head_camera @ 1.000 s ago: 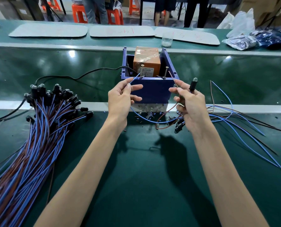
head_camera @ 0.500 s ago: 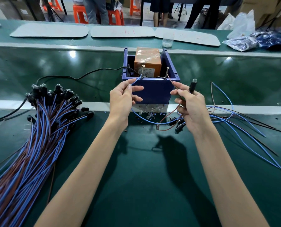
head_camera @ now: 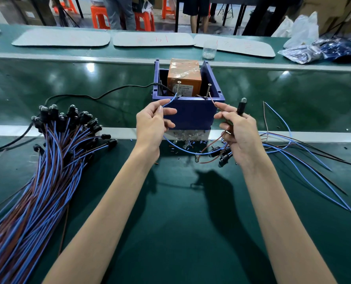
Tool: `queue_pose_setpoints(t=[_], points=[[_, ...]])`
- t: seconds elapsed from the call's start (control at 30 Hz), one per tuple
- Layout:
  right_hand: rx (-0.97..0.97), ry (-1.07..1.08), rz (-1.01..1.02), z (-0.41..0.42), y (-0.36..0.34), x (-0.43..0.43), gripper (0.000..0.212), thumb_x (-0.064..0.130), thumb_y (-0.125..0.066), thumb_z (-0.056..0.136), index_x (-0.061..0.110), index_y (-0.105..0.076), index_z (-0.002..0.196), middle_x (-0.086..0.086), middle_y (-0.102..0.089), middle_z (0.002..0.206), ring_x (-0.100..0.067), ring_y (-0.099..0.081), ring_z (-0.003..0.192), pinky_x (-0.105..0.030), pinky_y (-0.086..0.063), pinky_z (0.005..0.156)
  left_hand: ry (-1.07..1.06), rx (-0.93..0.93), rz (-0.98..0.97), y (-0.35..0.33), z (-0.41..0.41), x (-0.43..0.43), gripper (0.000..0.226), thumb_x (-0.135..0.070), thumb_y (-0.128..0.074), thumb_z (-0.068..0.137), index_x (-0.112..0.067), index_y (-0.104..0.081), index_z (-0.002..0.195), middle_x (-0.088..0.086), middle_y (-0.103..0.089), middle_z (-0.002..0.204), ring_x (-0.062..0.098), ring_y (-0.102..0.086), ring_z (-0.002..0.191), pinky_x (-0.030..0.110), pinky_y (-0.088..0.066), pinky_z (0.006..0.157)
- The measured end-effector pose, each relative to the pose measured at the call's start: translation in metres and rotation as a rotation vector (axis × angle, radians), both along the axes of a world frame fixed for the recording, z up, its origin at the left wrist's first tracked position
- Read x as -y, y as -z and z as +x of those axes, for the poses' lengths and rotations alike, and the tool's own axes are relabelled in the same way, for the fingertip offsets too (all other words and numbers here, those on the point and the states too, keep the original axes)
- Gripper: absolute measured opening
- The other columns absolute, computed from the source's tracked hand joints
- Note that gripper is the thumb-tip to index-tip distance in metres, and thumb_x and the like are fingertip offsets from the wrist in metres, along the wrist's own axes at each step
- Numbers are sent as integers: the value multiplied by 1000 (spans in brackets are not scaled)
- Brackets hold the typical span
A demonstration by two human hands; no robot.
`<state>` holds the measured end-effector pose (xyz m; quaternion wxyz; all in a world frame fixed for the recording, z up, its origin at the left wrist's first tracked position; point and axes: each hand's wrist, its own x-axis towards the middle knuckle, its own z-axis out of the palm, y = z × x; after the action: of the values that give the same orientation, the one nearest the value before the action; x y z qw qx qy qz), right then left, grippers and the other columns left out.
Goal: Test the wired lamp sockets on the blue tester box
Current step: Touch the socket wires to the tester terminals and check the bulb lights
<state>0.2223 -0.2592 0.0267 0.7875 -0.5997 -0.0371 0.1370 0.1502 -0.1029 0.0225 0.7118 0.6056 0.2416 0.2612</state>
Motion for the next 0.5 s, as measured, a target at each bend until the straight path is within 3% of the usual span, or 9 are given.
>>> queue_pose_setpoints(t=[0.5], points=[[5,5,-20,1,0,1,29,0,-45,91,13,-71,94,8,-63,65,-3,-32,48,-12,-21,35,-9,5,18,1,0,-1,32,-5,-36,102,-20,-64,96,-8,-65,69,2,-46,40,12,-35,44]])
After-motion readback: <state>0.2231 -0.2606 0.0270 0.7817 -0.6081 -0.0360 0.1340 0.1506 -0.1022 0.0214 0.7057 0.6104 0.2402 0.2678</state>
